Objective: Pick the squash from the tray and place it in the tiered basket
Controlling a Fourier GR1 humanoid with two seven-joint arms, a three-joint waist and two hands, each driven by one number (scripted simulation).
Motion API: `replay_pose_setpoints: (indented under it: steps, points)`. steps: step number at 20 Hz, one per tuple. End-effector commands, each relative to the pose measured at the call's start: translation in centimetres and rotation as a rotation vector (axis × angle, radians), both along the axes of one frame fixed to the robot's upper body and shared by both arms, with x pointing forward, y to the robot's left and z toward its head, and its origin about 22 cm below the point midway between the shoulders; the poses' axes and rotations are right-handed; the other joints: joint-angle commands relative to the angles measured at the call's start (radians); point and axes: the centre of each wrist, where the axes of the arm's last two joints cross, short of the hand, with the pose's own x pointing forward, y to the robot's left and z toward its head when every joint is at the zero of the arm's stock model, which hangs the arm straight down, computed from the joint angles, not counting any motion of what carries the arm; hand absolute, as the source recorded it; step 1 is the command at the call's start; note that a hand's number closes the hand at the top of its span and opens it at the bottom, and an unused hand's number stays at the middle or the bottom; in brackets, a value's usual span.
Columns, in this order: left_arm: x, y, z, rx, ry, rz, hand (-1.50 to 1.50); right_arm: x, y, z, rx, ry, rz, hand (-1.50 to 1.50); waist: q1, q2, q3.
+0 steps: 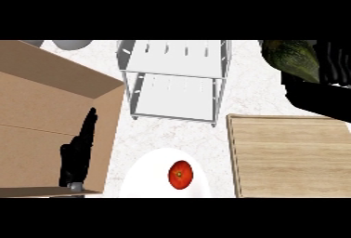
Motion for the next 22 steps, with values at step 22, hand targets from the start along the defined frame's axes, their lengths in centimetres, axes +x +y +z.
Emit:
replay_pose_setpoints:
  steps: [22]
  points:
    - [-1.6,0.0,-2.7,-0.02,0.115,0.006,0.0,14.0,9.9,-6.3,-0.11,0.112,0.001,1.5,0.018,0.016,-0.009]
